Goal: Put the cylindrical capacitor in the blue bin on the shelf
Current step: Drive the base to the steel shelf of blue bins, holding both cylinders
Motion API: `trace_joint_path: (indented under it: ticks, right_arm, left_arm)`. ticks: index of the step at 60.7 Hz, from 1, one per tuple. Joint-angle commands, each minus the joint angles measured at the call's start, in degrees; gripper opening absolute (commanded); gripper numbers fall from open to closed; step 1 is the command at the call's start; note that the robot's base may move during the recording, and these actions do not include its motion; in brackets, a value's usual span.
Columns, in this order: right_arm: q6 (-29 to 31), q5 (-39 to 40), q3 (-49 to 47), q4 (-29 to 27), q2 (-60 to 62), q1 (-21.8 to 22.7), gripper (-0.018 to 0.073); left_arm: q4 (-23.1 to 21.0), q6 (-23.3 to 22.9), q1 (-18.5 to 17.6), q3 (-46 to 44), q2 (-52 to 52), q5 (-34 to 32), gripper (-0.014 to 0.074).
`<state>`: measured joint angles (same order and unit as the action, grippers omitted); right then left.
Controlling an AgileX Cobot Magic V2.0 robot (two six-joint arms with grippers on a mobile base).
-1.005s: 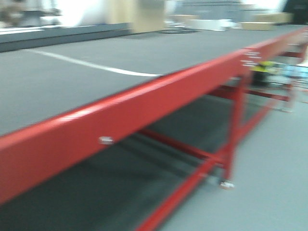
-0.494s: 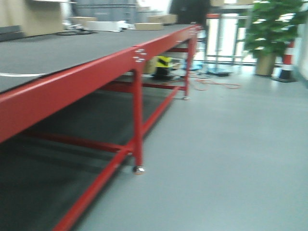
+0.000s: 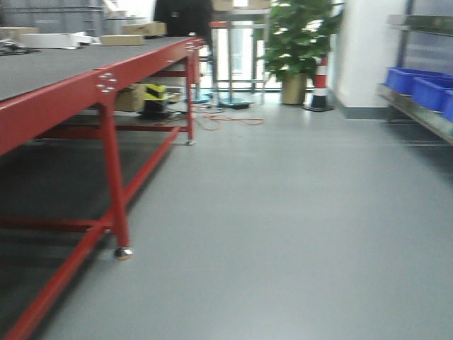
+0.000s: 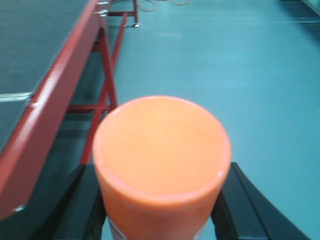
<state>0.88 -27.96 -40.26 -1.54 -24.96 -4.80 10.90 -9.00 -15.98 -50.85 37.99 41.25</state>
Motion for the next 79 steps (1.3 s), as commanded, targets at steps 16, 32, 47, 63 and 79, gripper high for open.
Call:
trace_joint_path:
  ticks: [16, 32, 47, 63, 79]
  right_arm:
    - [0.15, 1.43, 0.03, -0.01, 0.16, 0.04, -0.0100]
    - [0.15, 1.43, 0.03, -0.01, 0.16, 0.04, -0.0100]
    - [0.15, 1.43, 0.03, -0.01, 0.16, 0.04, -0.0100]
    - [0.15, 1.43, 0.03, -0.01, 0.16, 0.04, -0.0100]
    - [0.15, 1.43, 0.03, -0.01, 0.16, 0.04, -0.0100]
  left_arm:
    - [-0.08, -0.13, -0.18, -0.09, -0.25, -1.06, -0.0111]
    - [-0.08, -0.13, -0.18, -0.09, -0.25, -1.06, -0.0111]
    - [-0.08, -0.13, -0.18, -0.09, -0.25, -1.06, -0.0111]
    - [-0.08, -0.13, -0.18, -0.09, -0.25, -1.06, -0.0111]
    - [-0.08, -0.13, -0.18, -0.09, -0.25, -1.06, -0.0111]
